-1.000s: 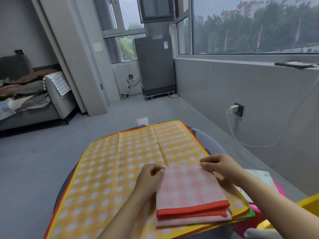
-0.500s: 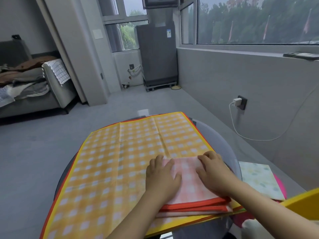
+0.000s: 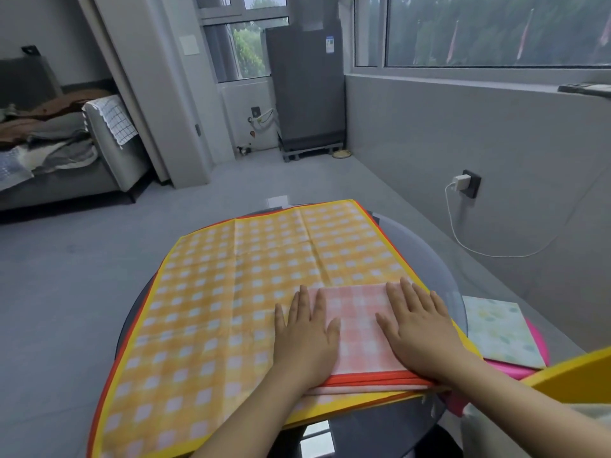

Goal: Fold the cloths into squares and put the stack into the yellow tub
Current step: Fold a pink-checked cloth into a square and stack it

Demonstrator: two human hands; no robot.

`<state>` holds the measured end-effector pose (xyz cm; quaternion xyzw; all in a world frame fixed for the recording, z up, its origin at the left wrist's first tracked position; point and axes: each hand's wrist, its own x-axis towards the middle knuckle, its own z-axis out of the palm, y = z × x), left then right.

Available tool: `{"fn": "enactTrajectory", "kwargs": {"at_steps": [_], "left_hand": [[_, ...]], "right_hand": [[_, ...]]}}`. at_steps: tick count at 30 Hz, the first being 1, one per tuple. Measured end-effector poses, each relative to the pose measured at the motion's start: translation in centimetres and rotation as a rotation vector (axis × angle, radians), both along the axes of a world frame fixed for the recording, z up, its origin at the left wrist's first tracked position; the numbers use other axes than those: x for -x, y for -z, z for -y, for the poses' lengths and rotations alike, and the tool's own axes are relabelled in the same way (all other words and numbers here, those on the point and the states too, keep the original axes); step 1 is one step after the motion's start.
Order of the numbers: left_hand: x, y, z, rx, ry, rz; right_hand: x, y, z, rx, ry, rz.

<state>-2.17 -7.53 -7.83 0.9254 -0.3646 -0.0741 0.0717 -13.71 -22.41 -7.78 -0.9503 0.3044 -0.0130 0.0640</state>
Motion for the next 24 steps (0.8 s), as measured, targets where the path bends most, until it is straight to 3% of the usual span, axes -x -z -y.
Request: {"fn": "enactTrajectory", "kwargs": {"at_steps": [4, 7, 9, 11, 16, 21, 24], "left_hand": [[0.2, -0.3, -0.6, 0.110, -0.051, 0.059], [0.2, -0.7, -0.5, 0.287, -0.098, -0.004], [0.1, -1.4, -0.2, 0.515, -0.202, -0.179], [-0.3, -2.2, 0.2, 0.711, -0.348, -0.399], [-2.3, -4.7, 1.2, 0.897, -0.615, -0.824], [-2.4, -7.7, 1.6, 0.907, -0.568, -0.949], [-1.8, -9.7, 2.4, 0.957, -0.526, -1.017]], "right_hand": [[0.6, -0.5, -0.1, 0.069, 0.074, 0.110], [0.6, -1.2, -0.2, -0.119, 0.129, 0.298], [0.5, -2.4, -0.1, -0.338, 0.233, 0.497], [0.3, -3.7, 0.4, -0.498, 0.353, 0.537], [0.1, -5.0, 2.9, -0.868, 0.560, 0.629], [2.0, -7.1, 4.2, -1.194, 0.516, 0.775], [3.1, -8.9, 4.9, -1.264, 0.488, 0.812]]}}
